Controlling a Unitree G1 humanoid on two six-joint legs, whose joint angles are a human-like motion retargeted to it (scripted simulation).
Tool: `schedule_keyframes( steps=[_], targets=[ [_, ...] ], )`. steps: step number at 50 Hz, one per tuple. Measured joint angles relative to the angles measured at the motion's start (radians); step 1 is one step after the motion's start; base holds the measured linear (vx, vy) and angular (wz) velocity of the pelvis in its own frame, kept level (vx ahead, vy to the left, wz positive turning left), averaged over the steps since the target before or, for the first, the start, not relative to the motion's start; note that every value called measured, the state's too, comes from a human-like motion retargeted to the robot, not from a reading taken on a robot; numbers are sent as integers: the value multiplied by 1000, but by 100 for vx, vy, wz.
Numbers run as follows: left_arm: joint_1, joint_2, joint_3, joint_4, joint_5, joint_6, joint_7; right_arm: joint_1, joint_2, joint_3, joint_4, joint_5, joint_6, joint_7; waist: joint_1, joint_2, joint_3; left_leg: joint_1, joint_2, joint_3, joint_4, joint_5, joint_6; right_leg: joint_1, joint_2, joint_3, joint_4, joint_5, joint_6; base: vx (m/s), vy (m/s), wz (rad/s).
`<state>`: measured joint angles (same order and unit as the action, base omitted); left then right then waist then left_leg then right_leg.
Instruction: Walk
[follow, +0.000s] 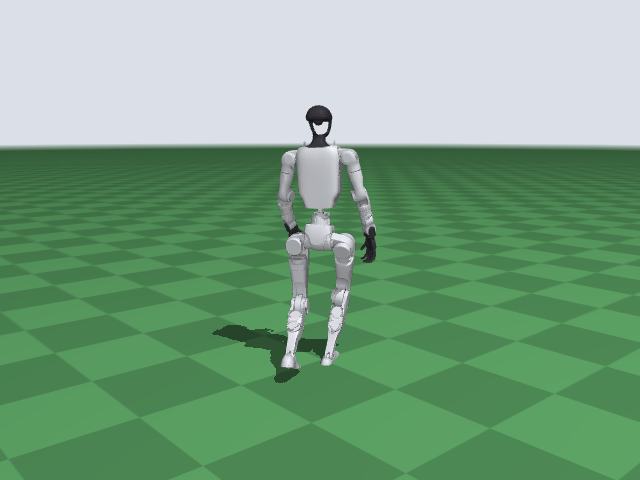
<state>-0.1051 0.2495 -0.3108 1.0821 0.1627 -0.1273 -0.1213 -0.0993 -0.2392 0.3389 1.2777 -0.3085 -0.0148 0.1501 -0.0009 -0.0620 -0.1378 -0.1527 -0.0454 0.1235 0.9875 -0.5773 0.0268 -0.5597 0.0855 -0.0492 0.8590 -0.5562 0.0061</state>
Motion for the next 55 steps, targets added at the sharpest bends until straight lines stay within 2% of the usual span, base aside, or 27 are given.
schedule_keyframes(
  steps=[2, 5, 9, 14, 17, 21, 25, 27, 30, 31, 33, 35, 38, 40, 42, 43, 45, 47, 50, 55],
  targets=[
    [18, 16, 10, 23, 4, 8, 0, -37, 2, 12, -31, -12, 1, -9, 37, 63, -19, -167, 144, -5, 279, 30, -11, 22, 90, -42, -87, 16, -35, -7, -6, -36],
    [42, 47, 27, 36, 6, 20, 13, -97, 4, 29, -66, -30, -1, -26, 84, 51, -29, -348, 220, 7, 461, 18, 36, 64, 113, -37, -158, 8, -47, -1, -2, -10],
    [75, 79, 73, 43, -21, 25, 41, -172, 13, 49, -105, -32, -4, -35, 123, -4, -26, -516, 205, 31, 398, -57, 93, 133, 84, -18, -215, -15, -30, 0, 0, 0],
    [110, 90, 131, 64, -65, 13, 62, -225, 31, 61, -163, -18, -20, -23, 133, -67, -35, -597, 94, 51, -3, -48, 81, 224, 20, -8, -288, -39, -3, 1, 1, 11],
    [121, 86, 152, 75, -79, 6, 69, -232, 43, 70, -189, -28, -31, -1, 120, -101, -53, -584, 4, 48, -282, -4, 65, 250, -31, -11, -288, -58, 11, 0, 2, 34],
    [138, 73, 168, 87, -88, 5, 69, -211, 54, 84, -199, -43, -37, 23, 109, -122, -73, -559, -54, 49, -376, 23, 63, 251, -73, -2, -177, -100, 25, 2, 3, 23],
    [146, 67, 182, 103, -100, 9, 68, -169, 64, 93, -180, -53, -34, 57, 86, -175, -76, -477, -137, 68, -410, 72, 90, 260, -154, 21, -20, -97, 71, 5, 4, 30],
    [142, 63, 182, 102, -107, 11, 68, -138, 63, 94, -159, -51, -31, 74, 70, -204, -69, -426, -188, 77, -427, 78, 110, 253, -207, 32, 108, -37, 115, 3, 5, 33],
    [128, 56, 177, 85, -112, 11, 65, -97, 56, 92, -127, -41, -24, 95, 41, -244, -49, -342, -265, 91, -467, 72, 144, 200, -299, 45, 366, 120, 183, 1, 5, 28],
    [120, 55, 173, 75, -111, 11, 65, -87, 52, 88, -116, -39, -21, 99, 30, -252, -42, -314, -284, 92, -484, 68, 153, 170, -328, 50, 448, 159, 189, 0, 5, 17],
    [99, 57, 163, 53, -105, 12, 65, -71, 44, 78, -98, -35, -17, 102, 8, -259, -29, -257, -312, 92, -522, 61, 165, 105, -379, 57, 584, 198, 180, 0, 6, 2],
    [46, 62, 153, 32, -101, 19, 66, -80, 27, 56, -78, -33, -17, 105, 6, -237, -9, -144, -318, 70, -679, 103, 168, 24, -397, 61, 656, 192, 142, 1, 7, -21],
    [17, 62, 134, -5, -94, 19, 79, -43, 18, 37, -63, -25, -15, 87, -35, -232, 0, -80, -331, 67, -688, 79, 156, -69, -449, 55, 688, 90, 91, 0, 1, 6],
    [-37, 64, 129, -28, -93, 27, 84, -49, 2, 15, -51, -13, -13, 77, -32, -174, 10, 16, -294, 44, -827, 113, 143, -130, -402, 22, 614, 52, 60, 1, 2, -9],
    [-56, 59, 118, -52, -90, 21, 91, -27, -2, 4, -39, -7, -9, 68, -50, -171, 13, 58, -300, 40, -850, 114, 130, -175, -400, 19, 524, 11, 58, 0, 0, 0],
    [-79, 60, 113, -65, -89, 21, 93, -30, -7, -4, -32, -2, -7, 65, -47, -141, 14, 98, -276, 28, -911, 130, 124, -188, -361, -1, 448, 7, 57, 0, 0, 0],
    [-100, 58, 100, -90, -82, 13, 95, -16, -11, -13, -20, 6, -1, 59, -55, -130, 14, 141, -271, 18, -948, 137, 113, -215, -324, 2, 315, -4, 73, 1, -1, 9],
    [-122, 56, 83, -112, -72, 5, 89, -11, -16, -23, -6, 10, 5, 56, -46, -93, 9, 187, -235, 13, -1010, 150, 103, -217, -245, 0, 138, 5, 90, 0, 0, 0],
    [-125, 49, 58, -136, -54, -10, 78, 10, -14, -25, 11, 8, 10, 60, -42, -96, -3, 220, -232, 12, -1016, 142, 94, -224, -192, 46, -11, -3, 112, 0, -3, 23],
    [-97, 29, 27, -125, -28, -23, 46, 19, -9, -22, 33, 4, 6, 57, -18, -85, -20, 245, -197, -1, -900, 71, 83, -155, -142, 58, -44, 31, 93, 2, -2, 7]
  ],
)
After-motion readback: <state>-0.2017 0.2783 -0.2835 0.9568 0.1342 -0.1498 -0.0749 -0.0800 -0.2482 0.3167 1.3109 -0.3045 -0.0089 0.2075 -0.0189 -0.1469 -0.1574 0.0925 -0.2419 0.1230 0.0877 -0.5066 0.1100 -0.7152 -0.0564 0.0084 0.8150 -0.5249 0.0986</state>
